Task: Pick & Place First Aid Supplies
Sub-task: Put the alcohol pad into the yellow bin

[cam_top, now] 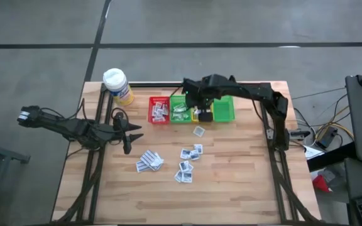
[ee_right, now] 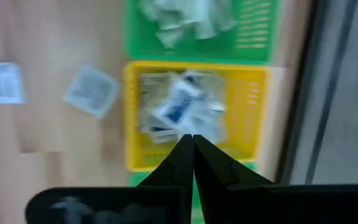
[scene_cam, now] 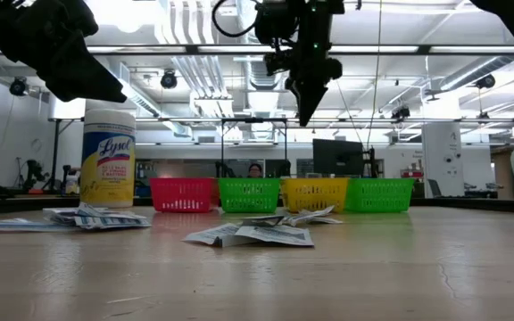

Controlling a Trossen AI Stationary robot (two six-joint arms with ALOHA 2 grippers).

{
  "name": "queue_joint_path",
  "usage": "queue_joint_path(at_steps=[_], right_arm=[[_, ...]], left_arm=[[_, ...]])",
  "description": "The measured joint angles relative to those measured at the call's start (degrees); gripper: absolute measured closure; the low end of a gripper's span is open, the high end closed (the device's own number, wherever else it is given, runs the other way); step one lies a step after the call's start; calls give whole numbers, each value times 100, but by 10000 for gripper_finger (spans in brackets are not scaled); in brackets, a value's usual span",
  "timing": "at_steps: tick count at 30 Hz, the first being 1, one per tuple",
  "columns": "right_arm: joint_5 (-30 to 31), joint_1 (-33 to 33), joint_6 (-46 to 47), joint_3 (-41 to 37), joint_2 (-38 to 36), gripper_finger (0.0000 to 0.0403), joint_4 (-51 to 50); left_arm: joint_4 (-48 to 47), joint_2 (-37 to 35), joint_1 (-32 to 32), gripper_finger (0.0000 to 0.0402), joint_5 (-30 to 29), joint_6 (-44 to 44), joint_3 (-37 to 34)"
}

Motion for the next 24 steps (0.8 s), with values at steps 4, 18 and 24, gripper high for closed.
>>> queue_joint_path(at_steps=[4,18,24], right_arm=[[-6,-236,-73,32,-4,395,71],[-1367,-21,-145,19,-81,394,224],[-1470,289,-646,11,-85,394,-43]], left_arm=[[-1,0,-1,229,0,1,0],[-20,0,-2,229,0,157,0],[-72,0,0,229,0,93,0]])
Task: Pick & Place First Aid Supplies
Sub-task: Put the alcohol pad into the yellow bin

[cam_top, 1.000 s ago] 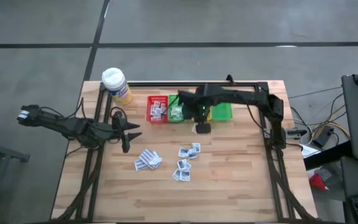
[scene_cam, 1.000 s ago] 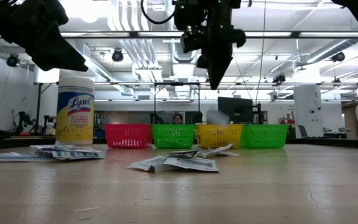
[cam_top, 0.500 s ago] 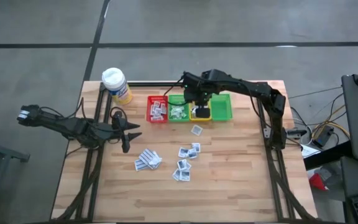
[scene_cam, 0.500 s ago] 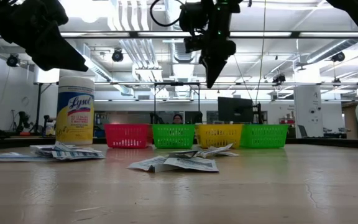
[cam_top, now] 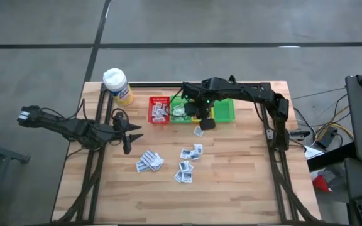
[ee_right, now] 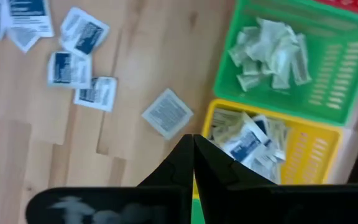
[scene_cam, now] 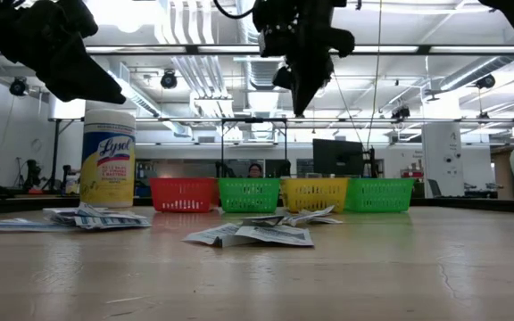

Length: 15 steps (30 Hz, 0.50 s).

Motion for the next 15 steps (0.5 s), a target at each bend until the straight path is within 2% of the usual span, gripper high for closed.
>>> queue_joint_path(at_steps=[3,6,12,15], right_arm=[[-19,136,-125,0,0,389,4],[-19,235,-201,0,0,367,13],[-103,377,-237,-87,0,291,118],[-166,503,-320,-391,-6,250,410]], left_arm=[[-2,0,0,229,0,-12,0],[-4,2,0,229,0,-16,0],[-4,0,-2,229,0,-16,0],[-4,0,0,229,0,-20,-1]])
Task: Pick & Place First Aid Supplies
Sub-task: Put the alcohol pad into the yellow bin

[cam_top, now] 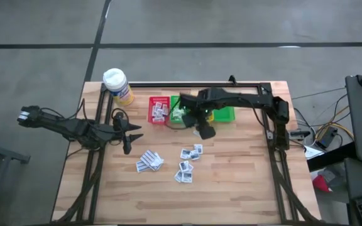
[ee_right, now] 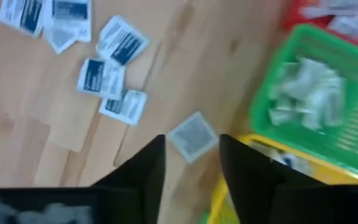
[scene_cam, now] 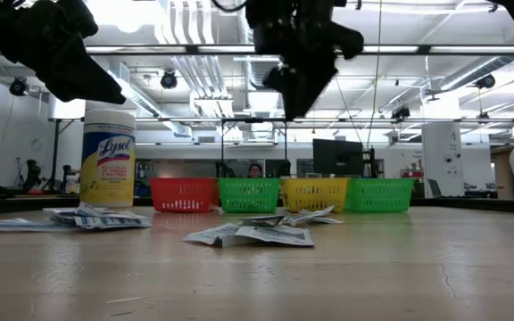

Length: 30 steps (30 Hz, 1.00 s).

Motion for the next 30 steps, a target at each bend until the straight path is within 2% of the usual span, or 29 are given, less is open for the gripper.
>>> queue_joint_path(at_steps=[4,9,20,30], right_arm=[[28,192,-320,-666,6,208,196],[174,291,-638,-1414,10,185,721],[457,284,-1186,-2504,12,179,2169],[645,-33,-1137,-2763,12,179,2661]], left_arm=[[0,0,-1,229,0,-2,1],[0,0,-1,229,0,-2,1],[2,1,1,229,0,-57,0],[4,0,1,229,0,-56,1]])
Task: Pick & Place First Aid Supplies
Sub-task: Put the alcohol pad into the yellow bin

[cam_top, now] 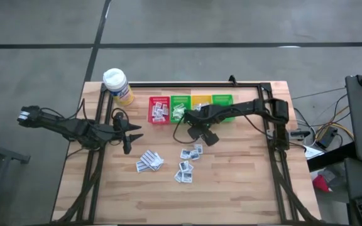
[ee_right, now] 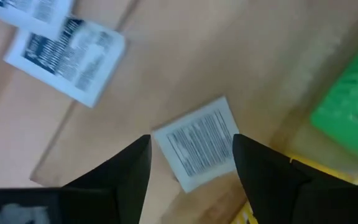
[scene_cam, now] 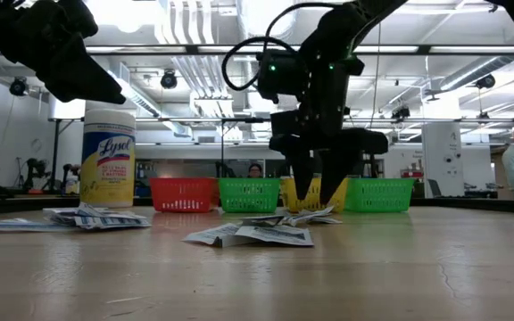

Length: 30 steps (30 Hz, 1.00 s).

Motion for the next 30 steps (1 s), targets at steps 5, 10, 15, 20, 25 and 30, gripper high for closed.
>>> queue_joint_path(at_steps=[5,10,15,20,25,30], right_arm=[[-400,-263,23,-33,20,179,-15],[-468,-251,-6,66,224,179,-55],[-515,-258,107,127,516,179,-87],[-475,-205,262,133,669,182,-182],[-433,-101,344,127,688,208,-215],[-434,-59,501,116,691,242,-238]], left_arm=[[4,0,-2,229,-2,-104,0],[24,2,0,229,-2,-160,-1],[93,2,0,229,-2,-169,-2],[161,4,0,229,-2,-167,-2],[166,7,-1,229,-2,-167,-2],[168,7,0,229,-2,-167,-2]])
